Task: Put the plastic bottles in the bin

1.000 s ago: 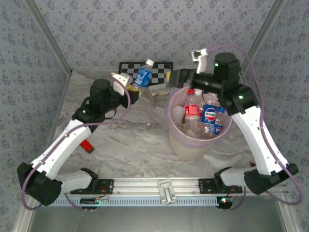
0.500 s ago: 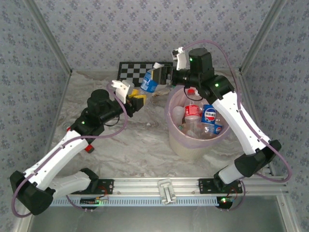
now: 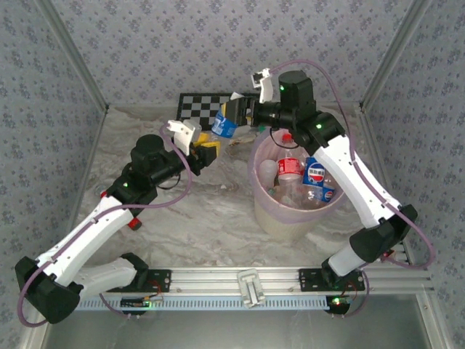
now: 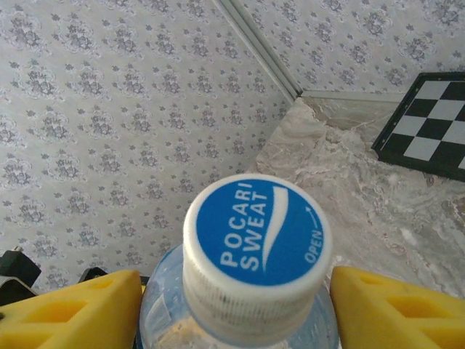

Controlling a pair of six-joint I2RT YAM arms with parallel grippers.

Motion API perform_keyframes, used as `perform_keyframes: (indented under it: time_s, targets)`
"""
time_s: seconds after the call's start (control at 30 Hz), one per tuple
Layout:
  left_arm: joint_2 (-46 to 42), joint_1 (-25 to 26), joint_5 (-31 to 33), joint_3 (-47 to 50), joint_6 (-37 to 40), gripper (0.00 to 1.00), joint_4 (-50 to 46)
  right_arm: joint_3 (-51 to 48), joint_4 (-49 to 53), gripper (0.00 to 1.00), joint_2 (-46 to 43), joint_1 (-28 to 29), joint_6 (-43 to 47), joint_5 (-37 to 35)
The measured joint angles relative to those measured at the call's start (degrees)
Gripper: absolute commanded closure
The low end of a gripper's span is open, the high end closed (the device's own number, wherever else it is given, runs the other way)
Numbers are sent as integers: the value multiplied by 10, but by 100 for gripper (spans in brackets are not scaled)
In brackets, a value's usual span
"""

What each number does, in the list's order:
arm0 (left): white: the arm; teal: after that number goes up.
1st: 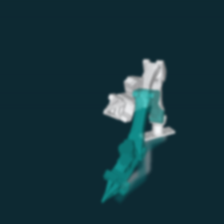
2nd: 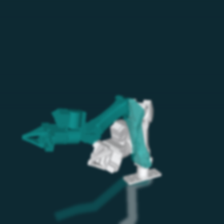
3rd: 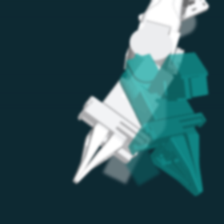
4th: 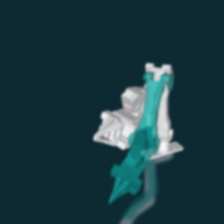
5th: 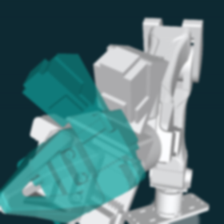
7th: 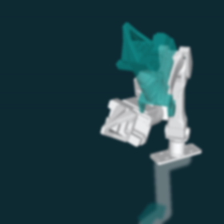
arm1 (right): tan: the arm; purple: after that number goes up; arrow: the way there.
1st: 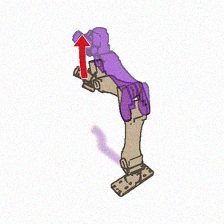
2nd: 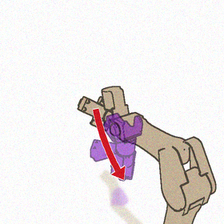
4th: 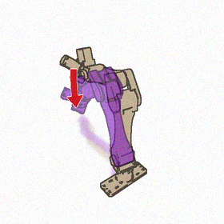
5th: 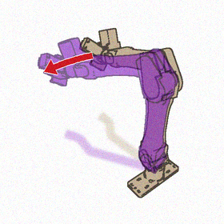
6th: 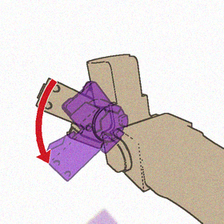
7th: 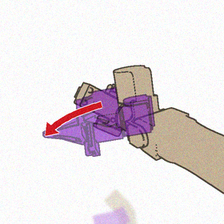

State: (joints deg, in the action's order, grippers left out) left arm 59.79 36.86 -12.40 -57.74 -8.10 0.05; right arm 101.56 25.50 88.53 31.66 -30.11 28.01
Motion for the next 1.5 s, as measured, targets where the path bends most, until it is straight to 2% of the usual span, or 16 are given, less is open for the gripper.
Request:
perform_keyframes:
  time_s: [0.07,0.1,0.17,0.3,0.43,0.67,0.83,1.1,1.4,1.5]
  targets:
    - [0,0,0,1,-3,62,0,0,0,44,1,0,0,1]
    - [0,0,1,2,-4,58,0,0,0,47,1,0,0,1]
    - [0,0,2,2,-6,44,0,2,0,51,1,0,2,1]
    - [1,0,-1,1,-9,25,4,32,29,56,5,-3,17,-2]
    - [-6,3,6,1,-7,12,-3,93,57,60,2,-17,42,-13]
    - [-14,3,20,-10,-17,13,-15,121,103,62,-85,-110,58,-39]
    - [59,10,-14,-55,-64,20,8,122,164,65,-157,-162,72,-60]
    - [178,59,-41,-104,-107,30,19,83,269,68,-190,-161,115,-89]
    - [202,78,-65,-108,-133,37,37,8,340,68,-161,-109,132,-126]
    - [214,83,-68,-110,-140,45,41,-17,349,69,-160,-93,132,-129]
